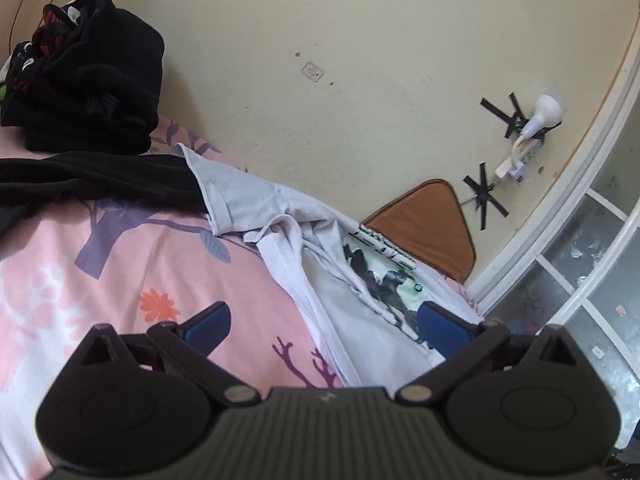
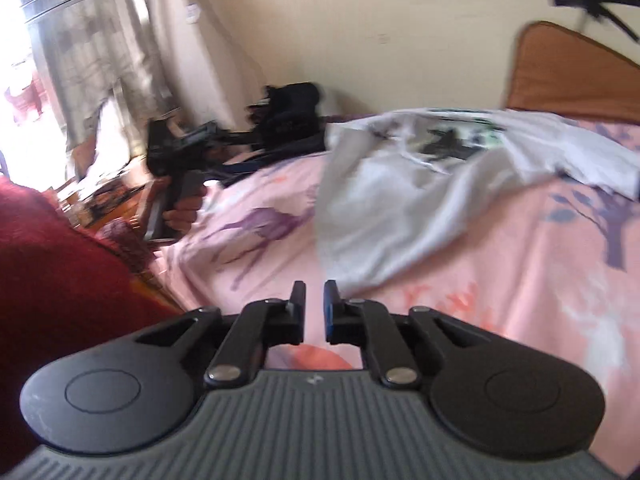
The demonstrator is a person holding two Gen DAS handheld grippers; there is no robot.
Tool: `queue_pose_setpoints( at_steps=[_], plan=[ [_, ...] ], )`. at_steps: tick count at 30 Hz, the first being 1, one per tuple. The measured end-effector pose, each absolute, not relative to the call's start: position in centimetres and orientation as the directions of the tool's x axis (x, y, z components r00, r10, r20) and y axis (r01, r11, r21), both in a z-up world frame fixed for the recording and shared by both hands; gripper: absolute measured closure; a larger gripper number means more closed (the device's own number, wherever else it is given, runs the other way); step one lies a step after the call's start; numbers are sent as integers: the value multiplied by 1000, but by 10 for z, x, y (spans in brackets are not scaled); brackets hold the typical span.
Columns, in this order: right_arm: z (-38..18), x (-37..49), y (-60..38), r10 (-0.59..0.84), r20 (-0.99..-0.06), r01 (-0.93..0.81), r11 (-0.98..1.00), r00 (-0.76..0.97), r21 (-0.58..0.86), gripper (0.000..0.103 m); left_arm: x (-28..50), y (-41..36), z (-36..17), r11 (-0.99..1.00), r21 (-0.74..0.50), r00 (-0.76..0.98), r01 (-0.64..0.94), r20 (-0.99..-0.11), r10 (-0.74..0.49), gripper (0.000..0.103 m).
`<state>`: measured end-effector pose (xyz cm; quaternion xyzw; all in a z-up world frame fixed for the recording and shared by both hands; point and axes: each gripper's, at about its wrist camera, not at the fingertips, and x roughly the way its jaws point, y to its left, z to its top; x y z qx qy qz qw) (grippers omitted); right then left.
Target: Fold small clothes
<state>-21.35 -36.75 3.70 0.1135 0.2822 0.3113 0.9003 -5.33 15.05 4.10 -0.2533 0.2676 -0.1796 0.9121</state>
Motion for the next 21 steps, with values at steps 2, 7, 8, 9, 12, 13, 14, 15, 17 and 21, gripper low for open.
queue_pose_setpoints(
  at_steps=[2,7,8,9,12,13,14,15,17,21],
  plan=[
    [26,-203,-372,559,-407,-377,812,723,445,71,-29,147,39,823,-542,782,170,-435,-447,1],
    [2,-162,-369,536,-364,-260,768,762,585,40,33,130,24,796,-596,719,106,-507,-476,6],
    [-3,-153,-362,528,-398,-246,782,750,573,40,43,122,21,806,-584,712,98,-525,-467,7],
    [-8,-148,-351,510,-430,-229,801,745,554,40,52,115,17,820,-566,706,80,-549,-448,13],
    [-16,-135,-332,483,-417,-227,819,770,527,39,71,100,-1,850,-526,701,4,-605,-378,70],
    [-18,-129,-326,496,-405,-238,808,768,538,40,75,98,-3,862,-506,696,-14,-624,-355,98],
    [-20,-121,-320,516,-399,-254,797,758,548,53,76,99,-8,852,-523,684,-31,-632,-363,98],
    [-23,-113,-313,527,-416,-257,795,742,549,87,71,104,-9,833,-551,693,-47,-618,-370,99],
    [-25,-108,-305,535,-423,-263,793,731,550,97,47,110,-2,826,-563,715,-27,-588,-378,99],
    [0,-125,-323,534,-393,-307,804,749,508,98,-51,134,27,764,-635,729,118,-467,-501,99]
  ],
)
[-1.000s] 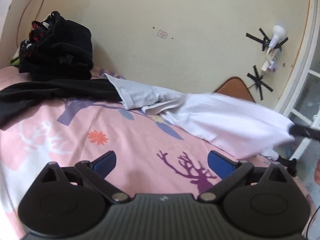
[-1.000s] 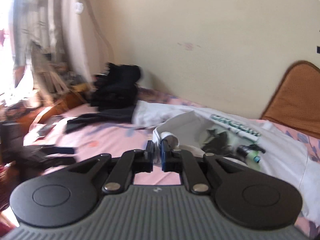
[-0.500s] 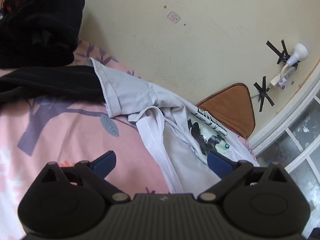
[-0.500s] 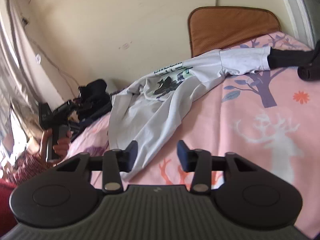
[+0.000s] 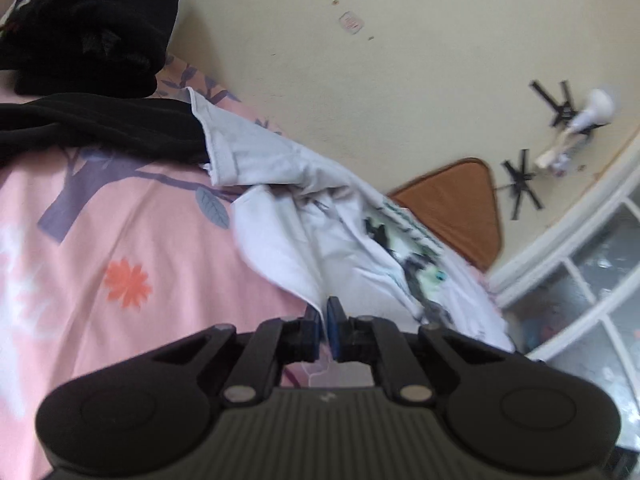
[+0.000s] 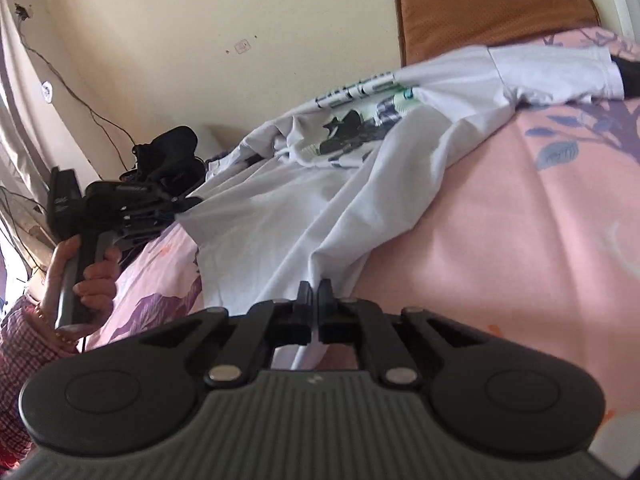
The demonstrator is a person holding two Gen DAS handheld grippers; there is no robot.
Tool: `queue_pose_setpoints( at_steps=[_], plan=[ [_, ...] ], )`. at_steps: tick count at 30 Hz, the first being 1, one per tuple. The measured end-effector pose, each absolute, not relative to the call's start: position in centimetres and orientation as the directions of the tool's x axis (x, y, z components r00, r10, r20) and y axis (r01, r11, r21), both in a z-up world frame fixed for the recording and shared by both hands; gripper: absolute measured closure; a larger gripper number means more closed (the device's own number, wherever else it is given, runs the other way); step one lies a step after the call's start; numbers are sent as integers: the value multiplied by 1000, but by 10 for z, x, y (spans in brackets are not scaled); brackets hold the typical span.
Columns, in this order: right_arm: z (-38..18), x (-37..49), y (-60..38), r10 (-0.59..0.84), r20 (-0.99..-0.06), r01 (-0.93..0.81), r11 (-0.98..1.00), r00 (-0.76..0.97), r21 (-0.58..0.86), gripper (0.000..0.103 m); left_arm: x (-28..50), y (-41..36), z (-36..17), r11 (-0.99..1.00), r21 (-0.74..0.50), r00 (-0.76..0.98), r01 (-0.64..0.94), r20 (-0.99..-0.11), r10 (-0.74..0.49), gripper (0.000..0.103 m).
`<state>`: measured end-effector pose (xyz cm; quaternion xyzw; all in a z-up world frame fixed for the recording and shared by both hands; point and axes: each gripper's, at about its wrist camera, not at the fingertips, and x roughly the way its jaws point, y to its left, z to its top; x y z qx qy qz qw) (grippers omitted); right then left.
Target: Fold small clothes
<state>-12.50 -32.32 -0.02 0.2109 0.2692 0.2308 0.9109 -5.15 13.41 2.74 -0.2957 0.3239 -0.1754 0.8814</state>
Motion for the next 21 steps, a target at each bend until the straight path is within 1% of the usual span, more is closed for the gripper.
queue_pose_setpoints(
  at_steps=[2,4,6,8,9,10,11,12,15,17,18,20,21],
  plan=[
    [18,-146,-351,517,-356,-302,806,778,510,98,-115,140,39,758,-627,737,182,-424,-527,99],
    [31,-166,-376,517,-338,-300,798,787,522,98,-172,139,42,743,-635,711,213,-421,-563,98],
    [36,-183,-395,560,-331,-338,775,760,534,98,-210,132,31,716,-666,657,209,-447,-607,96],
    [36,-192,-399,553,-370,-351,800,747,486,96,-229,127,19,720,-669,609,187,-495,-619,91],
    [35,-192,-398,512,-403,-326,833,759,447,93,-233,130,14,728,-664,604,171,-513,-610,82],
    [33,-191,-399,463,-425,-285,863,778,418,92,-233,139,11,740,-657,618,144,-524,-586,72],
    [32,-187,-399,418,-440,-237,881,794,410,85,-231,149,12,752,-651,641,106,-533,-552,68],
    [29,-180,-407,390,-446,-196,886,806,421,82,-227,160,14,758,-649,666,73,-534,-521,63],
    [25,-172,-419,355,-415,-139,874,838,466,82,-207,189,25,783,-621,738,-13,-534,-412,61],
    [22,-167,-420,376,-389,-160,860,841,485,81,-191,195,25,813,-579,756,-61,-558,-341,56],
    [20,-165,-415,390,-384,-176,856,837,486,80,-182,196,23,819,-570,755,-69,-566,-331,54],
    [18,-161,-402,407,-392,-201,859,825,471,76,-165,190,16,821,-568,738,-48,-574,-354,50],
    [16,-160,-395,413,-398,-210,862,819,462,75,-158,184,13,826,-563,728,-33,-580,-367,45]
  ],
)
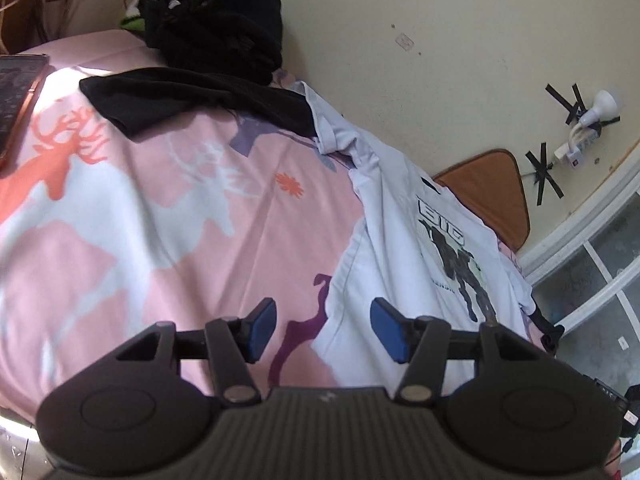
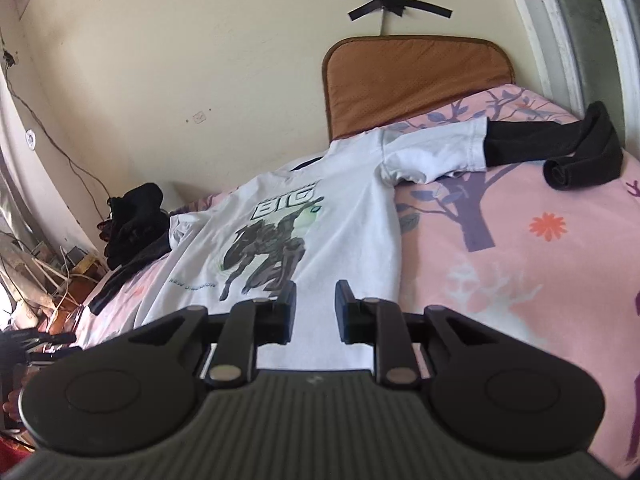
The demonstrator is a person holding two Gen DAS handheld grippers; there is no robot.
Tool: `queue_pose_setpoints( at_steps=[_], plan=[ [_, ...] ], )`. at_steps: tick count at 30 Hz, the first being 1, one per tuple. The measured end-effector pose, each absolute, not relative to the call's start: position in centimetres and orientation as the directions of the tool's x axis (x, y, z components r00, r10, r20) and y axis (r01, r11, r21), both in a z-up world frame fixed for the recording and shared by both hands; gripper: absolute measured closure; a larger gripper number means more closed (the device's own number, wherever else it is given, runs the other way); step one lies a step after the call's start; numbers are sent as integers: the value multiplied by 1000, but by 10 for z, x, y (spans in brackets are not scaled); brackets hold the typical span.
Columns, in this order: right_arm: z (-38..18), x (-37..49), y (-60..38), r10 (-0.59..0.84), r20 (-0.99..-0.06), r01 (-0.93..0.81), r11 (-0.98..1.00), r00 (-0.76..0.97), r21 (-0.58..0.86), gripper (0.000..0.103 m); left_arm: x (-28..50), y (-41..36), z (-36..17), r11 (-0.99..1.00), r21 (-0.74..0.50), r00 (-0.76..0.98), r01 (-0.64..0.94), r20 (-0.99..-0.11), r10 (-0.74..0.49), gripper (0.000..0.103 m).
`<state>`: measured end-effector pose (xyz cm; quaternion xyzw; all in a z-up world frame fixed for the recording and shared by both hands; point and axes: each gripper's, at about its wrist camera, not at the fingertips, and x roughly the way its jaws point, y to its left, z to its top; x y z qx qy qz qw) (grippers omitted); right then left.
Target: Fold small clothes
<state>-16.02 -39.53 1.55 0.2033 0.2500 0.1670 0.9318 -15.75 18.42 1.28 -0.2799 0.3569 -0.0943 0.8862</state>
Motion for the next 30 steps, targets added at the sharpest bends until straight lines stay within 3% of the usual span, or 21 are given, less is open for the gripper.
queue_pose_setpoints(
  at_steps=[3,5,6,11,14,15,16,18,21,25,30],
  plan=[
    [11,-152,-374,439,-416,-244,863,796,443,74,-141,157,4,862,-506,703,21,-606,-373,44],
    [8,-144,-365,443,-426,-254,866,788,431,74,-137,140,6,893,-444,684,73,-629,-369,90],
    [7,-140,-359,441,-435,-253,870,785,424,74,-138,134,5,898,-431,650,86,-659,-379,98],
    [6,-128,-339,448,-465,-306,885,764,350,73,-206,161,30,918,-394,662,57,-673,-330,98],
    [0,-116,-334,471,-482,-329,876,739,352,72,-234,183,26,897,-440,643,-47,-700,-310,96],
    [-2,-112,-332,477,-486,-332,873,732,357,72,-236,189,23,899,-432,640,-77,-713,-287,88],
    [-2,-108,-329,484,-486,-336,869,728,362,71,-237,197,21,897,-429,645,-107,-716,-265,71],
    [1,-100,-323,504,-473,-350,857,723,377,70,-232,216,25,875,-453,685,-169,-693,-227,53],
    [10,-95,-309,535,-442,-387,838,720,384,70,-204,249,39,809,-549,751,-209,-620,-227,51],
    [13,-96,-293,540,-412,-414,836,734,360,67,-142,289,46,711,-643,811,-282,-556,-181,38],
    [-4,-82,-289,523,-447,-345,839,726,421,66,-40,313,23,454,-831,835,-321,-475,-279,36]
  ],
)
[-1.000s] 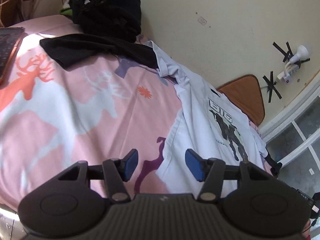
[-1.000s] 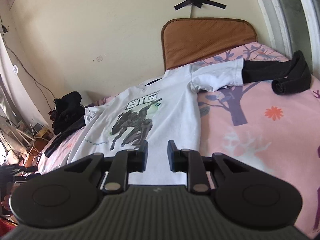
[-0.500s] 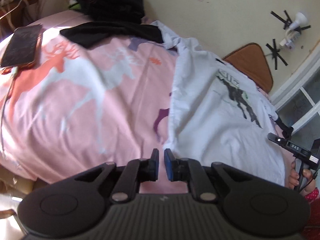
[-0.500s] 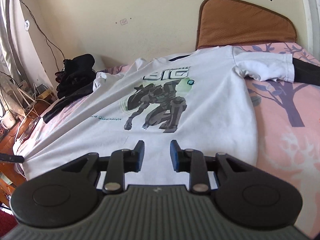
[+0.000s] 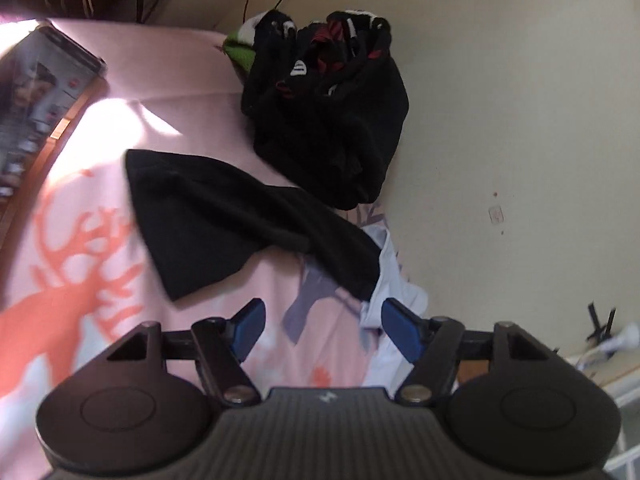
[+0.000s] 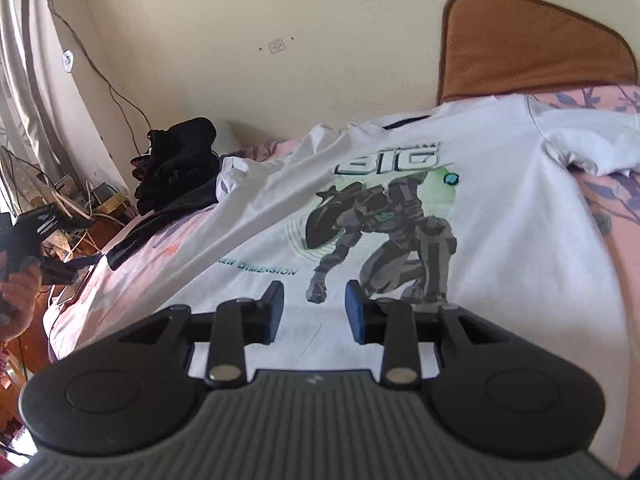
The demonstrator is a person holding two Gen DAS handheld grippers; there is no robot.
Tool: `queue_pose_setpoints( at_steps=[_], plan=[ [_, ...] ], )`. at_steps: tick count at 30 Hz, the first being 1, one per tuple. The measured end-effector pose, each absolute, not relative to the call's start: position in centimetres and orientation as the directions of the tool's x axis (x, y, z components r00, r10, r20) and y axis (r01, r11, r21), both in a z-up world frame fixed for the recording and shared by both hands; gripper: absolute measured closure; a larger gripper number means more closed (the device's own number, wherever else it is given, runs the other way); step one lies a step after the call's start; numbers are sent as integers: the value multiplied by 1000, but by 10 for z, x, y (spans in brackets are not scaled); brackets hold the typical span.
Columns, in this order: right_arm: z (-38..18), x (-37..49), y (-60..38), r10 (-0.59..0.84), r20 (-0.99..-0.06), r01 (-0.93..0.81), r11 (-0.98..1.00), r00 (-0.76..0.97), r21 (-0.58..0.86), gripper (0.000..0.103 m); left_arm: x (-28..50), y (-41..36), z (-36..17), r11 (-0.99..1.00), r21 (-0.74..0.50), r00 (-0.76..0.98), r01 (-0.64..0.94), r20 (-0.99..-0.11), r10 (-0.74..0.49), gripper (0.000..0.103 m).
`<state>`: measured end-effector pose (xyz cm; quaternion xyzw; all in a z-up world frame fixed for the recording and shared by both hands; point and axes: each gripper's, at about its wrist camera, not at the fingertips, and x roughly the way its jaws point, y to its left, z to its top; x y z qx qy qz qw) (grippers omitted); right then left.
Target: Fold small clothes
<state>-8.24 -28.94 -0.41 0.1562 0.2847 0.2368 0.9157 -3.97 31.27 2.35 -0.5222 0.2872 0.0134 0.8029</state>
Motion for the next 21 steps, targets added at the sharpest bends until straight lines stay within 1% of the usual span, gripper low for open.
queue_pose_setpoints(
  at_steps=[1,3,5,6,7,8,9,10,12,14,15,17,18,19,21],
  plan=[
    [-7,-79,-290,514,-460,-329,844,724,425,66,-20,312,20,437,-835,832,-334,-479,-280,31],
    [-11,-75,-292,505,-473,-309,847,722,433,66,20,307,11,443,-815,819,-373,-514,-256,28],
    [-9,-69,-294,506,-471,-302,844,723,444,66,50,305,-2,428,-791,791,-436,-564,-236,28],
    [-6,-66,-294,503,-469,-301,846,726,440,66,61,305,-8,414,-800,804,-434,-551,-223,31],
    [-2,-62,-294,501,-463,-306,848,732,434,66,68,306,-9,414,-796,808,-441,-553,-202,40],
    [2,-56,-296,502,-452,-315,847,737,428,66,72,306,-8,423,-776,801,-468,-575,-169,52],
    [6,-50,-297,505,-439,-320,845,744,429,66,74,308,-9,431,-750,786,-502,-604,-135,91],
    [10,-42,-298,509,-424,-323,839,749,437,66,74,309,-10,429,-748,787,-507,-604,-123,98],
    [15,-21,-305,530,-392,-319,813,752,488,66,67,312,-7,409,-770,813,-489,-573,-107,98],
    [13,7,-315,558,-364,-299,769,746,565,66,58,311,11,435,-777,846,-456,-531,-60,98],
    [7,19,-317,560,-370,-275,756,742,594,66,55,308,24,456,-778,861,-432,-506,-46,98],
    [-12,44,-321,547,-426,-181,741,721,646,66,55,295,55,503,-789,896,-352,-439,-62,98],
    [-24,51,-323,554,-413,-158,714,723,682,76,57,283,76,546,-781,911,-303,-405,-74,98],
    [-30,53,-328,567,-392,-139,678,725,722,79,62,267,97,605,-755,923,-254,-376,-81,98],
    [-34,54,-338,596,-348,-142,623,724,769,77,76,220,140,732,-665,941,-149,-323,-101,98]
  ],
)
